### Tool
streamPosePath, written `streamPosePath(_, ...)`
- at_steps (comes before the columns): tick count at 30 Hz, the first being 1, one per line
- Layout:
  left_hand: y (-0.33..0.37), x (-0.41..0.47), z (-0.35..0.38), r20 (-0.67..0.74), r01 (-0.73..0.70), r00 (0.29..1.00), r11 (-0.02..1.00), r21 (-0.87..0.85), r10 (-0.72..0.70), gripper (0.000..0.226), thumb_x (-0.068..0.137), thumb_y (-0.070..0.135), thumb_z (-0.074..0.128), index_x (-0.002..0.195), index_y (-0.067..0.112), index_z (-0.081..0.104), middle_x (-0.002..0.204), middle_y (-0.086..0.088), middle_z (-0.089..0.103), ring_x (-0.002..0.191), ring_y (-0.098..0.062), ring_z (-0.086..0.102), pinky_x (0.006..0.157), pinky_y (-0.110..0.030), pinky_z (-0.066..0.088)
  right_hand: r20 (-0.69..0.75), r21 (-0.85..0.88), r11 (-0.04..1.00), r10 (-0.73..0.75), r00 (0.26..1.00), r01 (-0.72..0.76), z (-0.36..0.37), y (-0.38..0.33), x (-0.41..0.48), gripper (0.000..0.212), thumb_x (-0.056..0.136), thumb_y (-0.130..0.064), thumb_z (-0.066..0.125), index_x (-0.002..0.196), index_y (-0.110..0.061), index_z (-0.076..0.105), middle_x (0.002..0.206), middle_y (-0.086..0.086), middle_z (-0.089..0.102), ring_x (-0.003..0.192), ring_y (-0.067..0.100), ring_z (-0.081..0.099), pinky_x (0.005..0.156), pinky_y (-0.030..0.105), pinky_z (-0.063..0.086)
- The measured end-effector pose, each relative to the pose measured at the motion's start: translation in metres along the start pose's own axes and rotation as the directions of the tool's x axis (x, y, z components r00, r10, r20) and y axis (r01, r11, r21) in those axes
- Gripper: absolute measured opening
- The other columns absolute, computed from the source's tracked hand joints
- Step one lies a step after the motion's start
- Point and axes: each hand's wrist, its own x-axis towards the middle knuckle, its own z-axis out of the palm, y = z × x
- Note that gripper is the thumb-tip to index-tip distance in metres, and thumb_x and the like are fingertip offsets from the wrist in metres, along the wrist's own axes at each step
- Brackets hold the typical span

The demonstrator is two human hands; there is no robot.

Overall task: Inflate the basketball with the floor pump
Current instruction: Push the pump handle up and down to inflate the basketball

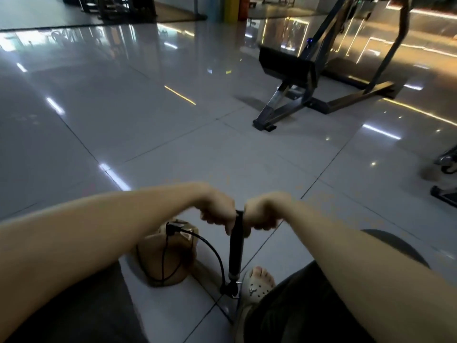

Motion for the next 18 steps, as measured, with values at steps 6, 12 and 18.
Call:
streamPosePath(6,0.024,-0.069,-0.091,-0.018,-0.081,0.997,0.993,-0.087,0.079,0.032,0.092,0.013,0.067,0.067,0.020,0.048,0.059,0.003,0.029,0.052,-0.015,0.021,0.051,-0.029,0.015,-0.053,0.110,0.991,-0.076,0.996,0.081,-0.084,-0.012,-0.075,0.032,0.086,-0.010,0.066,0.067,-0.020,0.043,0.060,0.000,0.024,0.054,0.016,0.015,0.049,0.027,0.014)
streamPosePath(12,-0.003,0.017,-0.005,0.023,0.024,0.999,0.999,0.046,-0.025,0.025,0.085,0.011,0.072,0.067,0.013,0.056,0.056,-0.002,0.041,0.046,-0.017,0.033,0.048,-0.027,0.027,-0.044,-0.039,0.999,0.007,0.999,-0.009,0.003,0.000,0.011,0.019,0.086,-0.014,0.070,0.100,-0.002,0.064,0.069,0.008,0.046,0.056,0.021,0.040,0.051,0.030,0.035)
streamPosePath(18,-0.022,0.048,0.067,-0.099,-0.005,0.995,0.999,0.035,0.008,0.012,0.079,0.016,0.073,0.069,0.013,0.067,0.064,-0.010,0.055,0.052,-0.025,0.045,0.052,-0.029,0.039,-0.064,-0.021,1.000,-0.024,0.998,0.023,0.062,0.009,0.044,0.014,0.087,-0.011,0.070,0.079,-0.008,0.059,0.065,0.006,0.050,0.053,0.018,0.044,0.048,0.029,0.039)
